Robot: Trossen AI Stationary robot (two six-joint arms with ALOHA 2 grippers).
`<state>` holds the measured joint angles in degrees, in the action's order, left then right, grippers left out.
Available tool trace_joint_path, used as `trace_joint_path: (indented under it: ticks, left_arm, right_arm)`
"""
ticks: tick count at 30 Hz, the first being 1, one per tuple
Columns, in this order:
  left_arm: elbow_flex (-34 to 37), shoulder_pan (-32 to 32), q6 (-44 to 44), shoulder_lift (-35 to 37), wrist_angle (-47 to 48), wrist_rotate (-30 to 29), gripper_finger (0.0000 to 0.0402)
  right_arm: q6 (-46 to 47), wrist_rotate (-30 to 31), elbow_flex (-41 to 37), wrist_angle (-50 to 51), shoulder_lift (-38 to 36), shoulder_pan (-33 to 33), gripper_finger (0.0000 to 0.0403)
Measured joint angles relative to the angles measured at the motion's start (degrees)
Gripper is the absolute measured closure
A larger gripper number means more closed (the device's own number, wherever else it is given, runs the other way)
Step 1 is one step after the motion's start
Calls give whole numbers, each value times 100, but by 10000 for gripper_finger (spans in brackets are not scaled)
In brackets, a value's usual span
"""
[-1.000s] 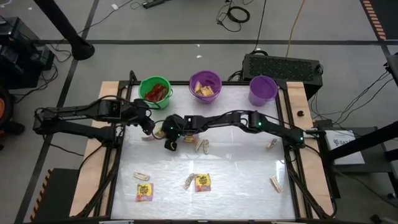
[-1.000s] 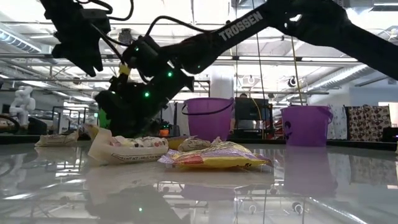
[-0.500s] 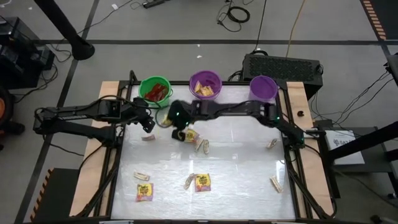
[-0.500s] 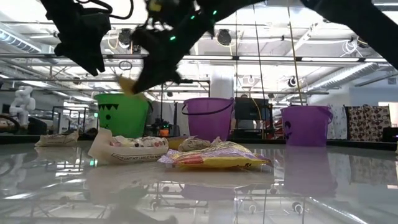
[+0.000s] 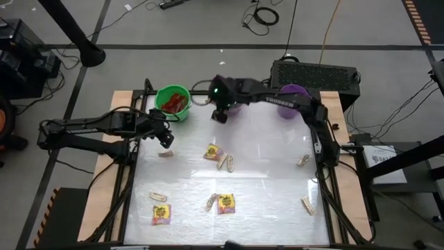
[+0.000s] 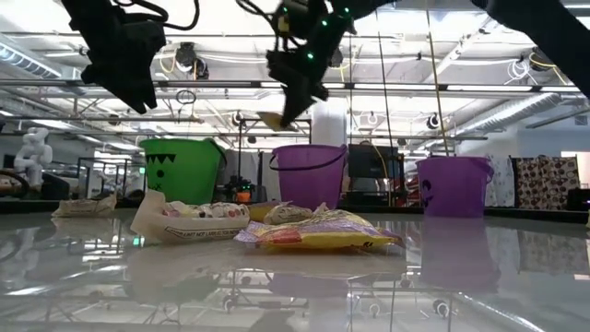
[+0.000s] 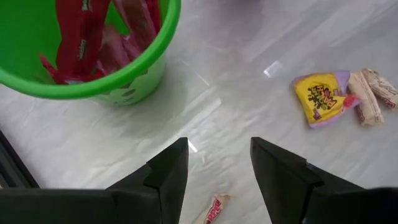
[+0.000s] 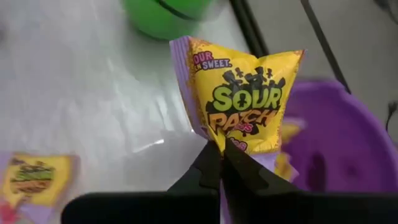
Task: Sort candy by brand, put in halloween buckets
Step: Put the yellow candy pack in the left purple bucket
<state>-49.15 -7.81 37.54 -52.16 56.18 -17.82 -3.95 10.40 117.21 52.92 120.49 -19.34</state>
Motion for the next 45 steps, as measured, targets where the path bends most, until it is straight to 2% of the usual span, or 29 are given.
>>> trace_joint_path:
  ticks: [5, 10, 23, 25, 27, 31, 33, 38, 42, 45]
  left_arm:
    - [4, 62, 116, -26, 7, 13, 221]
    - [4, 136, 266, -26, 10, 16, 221]
    - [4, 199, 409, -175, 13, -55, 221]
    - [4, 209, 409, -211, 19, -55, 221]
    - [4, 253, 391, -246, 35, -53, 221]
    - [4, 391, 176, -263, 48, -53, 221]
    - [4, 459, 86, -264, 59, -51, 221]
    - [4, 664, -112, -265, 367, -24, 221]
    - [4, 840, -347, -262, 617, -16, 221]
    - [4, 954, -499, -262, 698, -5, 221]
  right_arm:
    - [80, 25, 2, 375, 31, -585, 403]
    - [381, -25, 7, 393, 39, -882, 394]
    - [376, -41, 11, 303, 39, -1039, 314]
    - [485, -352, 11, 320, 27, -1017, 301]
    - [697, -1057, 11, 251, 11, -948, 291]
    - [960, -2870, 17, 127, 4, -527, 281]
    - [977, -3303, 17, 131, 29, -180, 280]
    - [911, -3456, 17, 401, 41, 935, 280]
    - [1198, -3460, 17, 446, 44, 1885, 280]
    - [1469, -3162, 17, 371, 65, 2577, 280]
